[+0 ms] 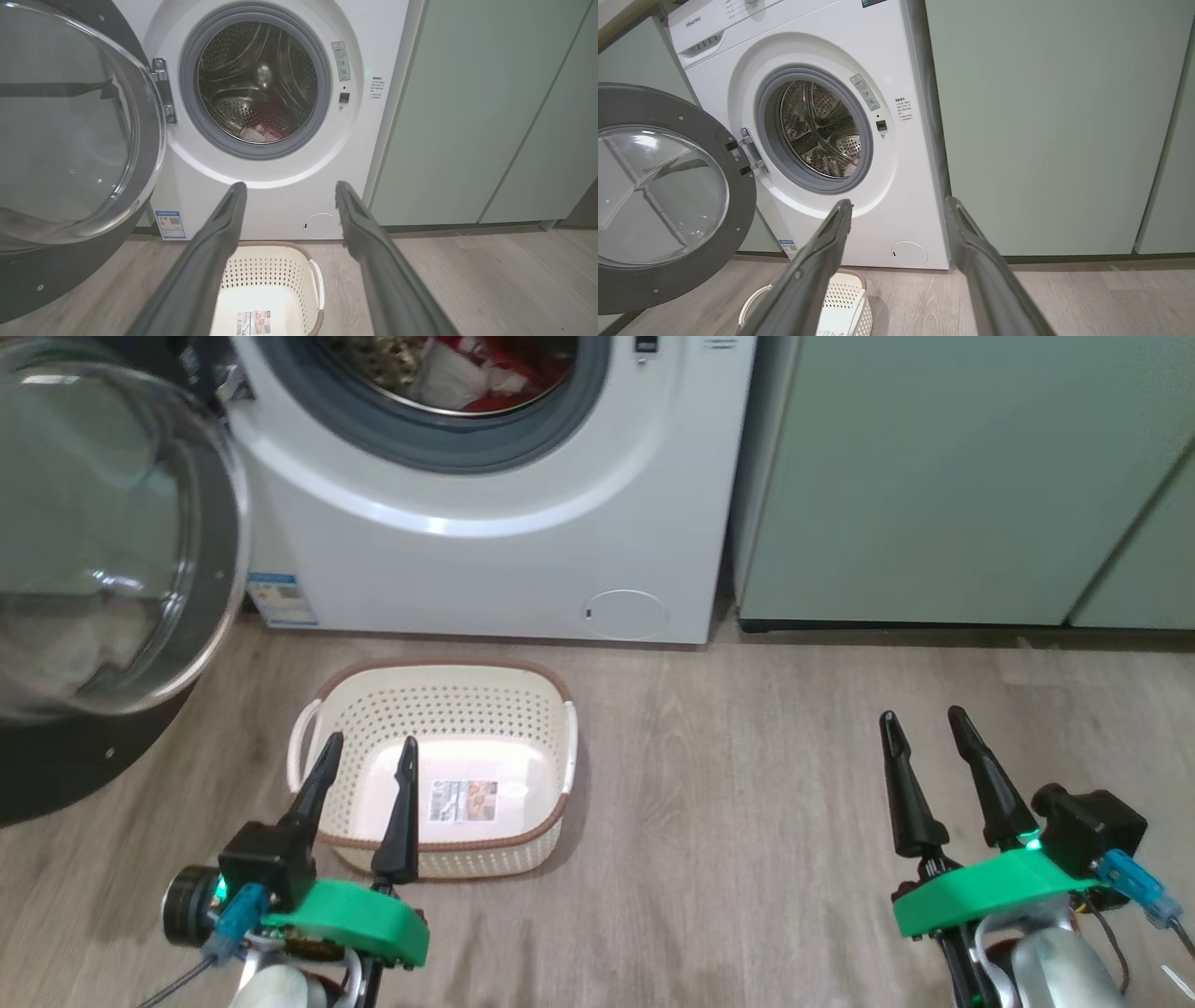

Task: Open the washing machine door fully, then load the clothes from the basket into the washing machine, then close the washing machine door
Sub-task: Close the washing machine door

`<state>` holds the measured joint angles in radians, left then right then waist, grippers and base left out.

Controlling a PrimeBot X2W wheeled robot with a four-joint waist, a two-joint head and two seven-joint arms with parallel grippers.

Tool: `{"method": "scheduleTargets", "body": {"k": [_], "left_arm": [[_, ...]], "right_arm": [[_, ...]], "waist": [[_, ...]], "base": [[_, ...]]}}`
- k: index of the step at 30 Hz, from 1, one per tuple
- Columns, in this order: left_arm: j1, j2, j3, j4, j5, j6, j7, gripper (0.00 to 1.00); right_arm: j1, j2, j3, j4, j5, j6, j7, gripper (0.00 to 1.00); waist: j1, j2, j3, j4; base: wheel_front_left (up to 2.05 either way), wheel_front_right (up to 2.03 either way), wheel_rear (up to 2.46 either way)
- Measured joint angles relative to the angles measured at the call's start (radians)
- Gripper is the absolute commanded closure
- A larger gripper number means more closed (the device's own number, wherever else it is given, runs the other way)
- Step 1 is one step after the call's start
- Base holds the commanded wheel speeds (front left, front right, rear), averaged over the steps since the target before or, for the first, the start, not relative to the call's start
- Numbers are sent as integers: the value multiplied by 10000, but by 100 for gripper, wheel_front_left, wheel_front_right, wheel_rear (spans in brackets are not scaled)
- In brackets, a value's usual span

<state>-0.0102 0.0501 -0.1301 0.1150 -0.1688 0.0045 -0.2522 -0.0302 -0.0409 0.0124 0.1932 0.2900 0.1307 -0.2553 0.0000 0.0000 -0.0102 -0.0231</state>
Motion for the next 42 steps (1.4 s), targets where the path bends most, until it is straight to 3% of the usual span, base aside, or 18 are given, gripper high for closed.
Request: {"method": "scheduleTargets", "body": {"k": [11,32,42], "left_arm": [[-50,0,-79,213,-67,100,0,0],[4,2,349,199,209,-10,0,0],[299,4,1003,-483,207,311,0,0]], "right_arm": [[1,-2,140,-42,-86,0,0,0],[-14,2,692,12,370,0,0,0],[-860,-2,1507,477,372,0,0,0]], "waist": [[0,0,241,1269],[0,0,-138,5058],[0,0,94,5459]], "base": [[0,0,0],[0,0,0],[0,0,0]]}}
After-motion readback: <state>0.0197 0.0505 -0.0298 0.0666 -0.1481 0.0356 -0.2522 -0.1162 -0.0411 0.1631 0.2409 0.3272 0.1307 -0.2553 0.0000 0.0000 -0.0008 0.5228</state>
